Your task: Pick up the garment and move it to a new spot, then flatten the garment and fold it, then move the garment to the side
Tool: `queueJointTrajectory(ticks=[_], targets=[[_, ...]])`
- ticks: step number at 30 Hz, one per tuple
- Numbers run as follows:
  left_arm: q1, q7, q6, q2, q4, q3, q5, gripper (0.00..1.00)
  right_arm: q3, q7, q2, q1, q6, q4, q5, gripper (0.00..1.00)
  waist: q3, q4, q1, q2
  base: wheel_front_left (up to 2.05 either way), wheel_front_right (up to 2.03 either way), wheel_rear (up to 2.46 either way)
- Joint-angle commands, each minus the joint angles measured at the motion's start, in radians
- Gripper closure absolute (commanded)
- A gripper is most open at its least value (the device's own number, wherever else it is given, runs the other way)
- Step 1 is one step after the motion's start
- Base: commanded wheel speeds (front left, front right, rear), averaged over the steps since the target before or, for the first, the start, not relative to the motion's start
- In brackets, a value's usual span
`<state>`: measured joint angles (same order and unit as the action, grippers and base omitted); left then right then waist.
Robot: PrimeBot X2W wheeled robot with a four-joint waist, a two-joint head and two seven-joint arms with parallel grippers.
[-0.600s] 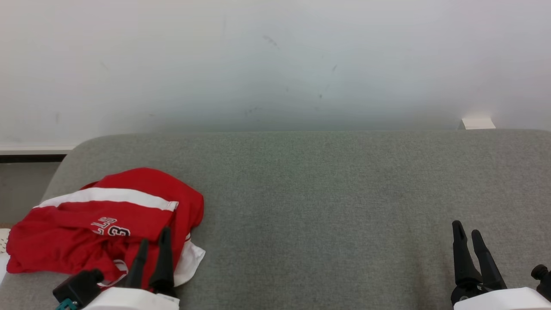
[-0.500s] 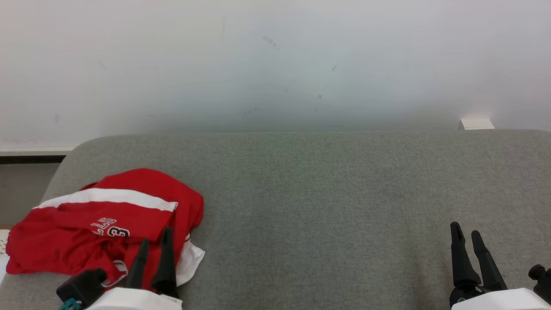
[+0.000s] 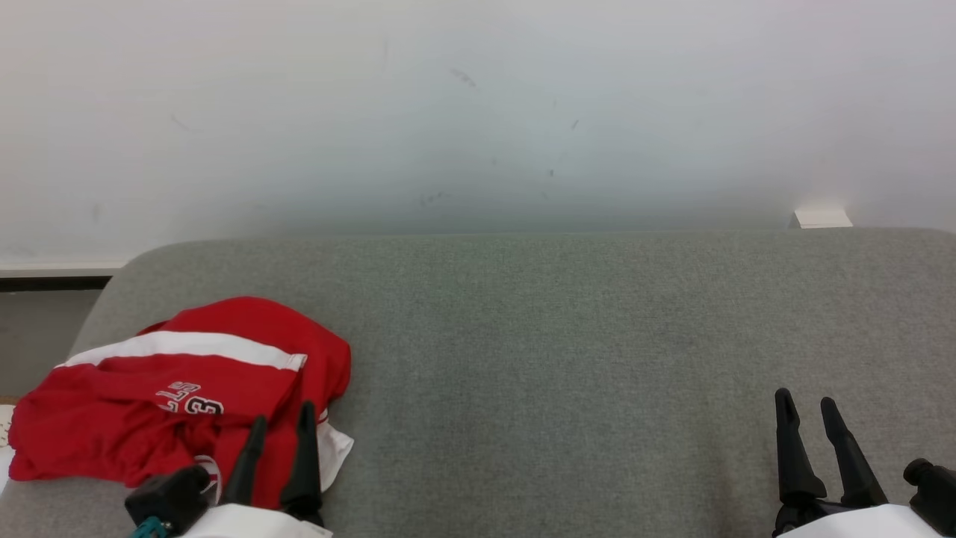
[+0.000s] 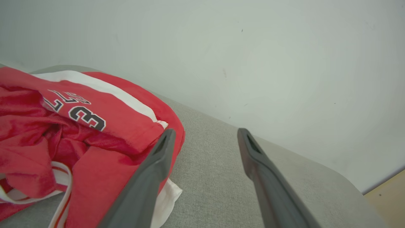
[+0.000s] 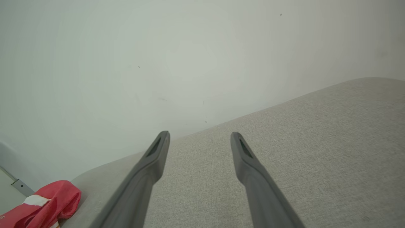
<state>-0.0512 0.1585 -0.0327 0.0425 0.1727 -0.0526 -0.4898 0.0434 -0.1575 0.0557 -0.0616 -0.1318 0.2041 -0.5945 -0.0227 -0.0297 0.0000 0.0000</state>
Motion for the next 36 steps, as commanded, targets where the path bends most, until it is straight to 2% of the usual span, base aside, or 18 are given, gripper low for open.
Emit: queueJointTrajectory(ticks=[1,20,36], targets=[[0.002,0.007,0.004,0.008,-0.006,-0.001,0.031,0.0,-0.003,-0.009,0.0,-0.002,0.001,-0.002,0.022,0.0,0.0,-0.001,0.0,0.0,0.0,0.0,0.0],[0.01,0.051,0.014,0.009,-0.011,-0.018,0.151,0.0,0.028,-0.051,-0.005,0.007,0.002,0.003,0.163,0.0,-0.005,-0.006,0.0,0.0,0.0,0.0,0.0],[0.01,0.085,0.02,0.01,-0.003,-0.04,0.218,0.0,0.037,-0.084,-0.005,0.014,0.002,0.014,0.23,0.0,-0.004,-0.012,0.0,0.0,0.0,0.0,0.0]])
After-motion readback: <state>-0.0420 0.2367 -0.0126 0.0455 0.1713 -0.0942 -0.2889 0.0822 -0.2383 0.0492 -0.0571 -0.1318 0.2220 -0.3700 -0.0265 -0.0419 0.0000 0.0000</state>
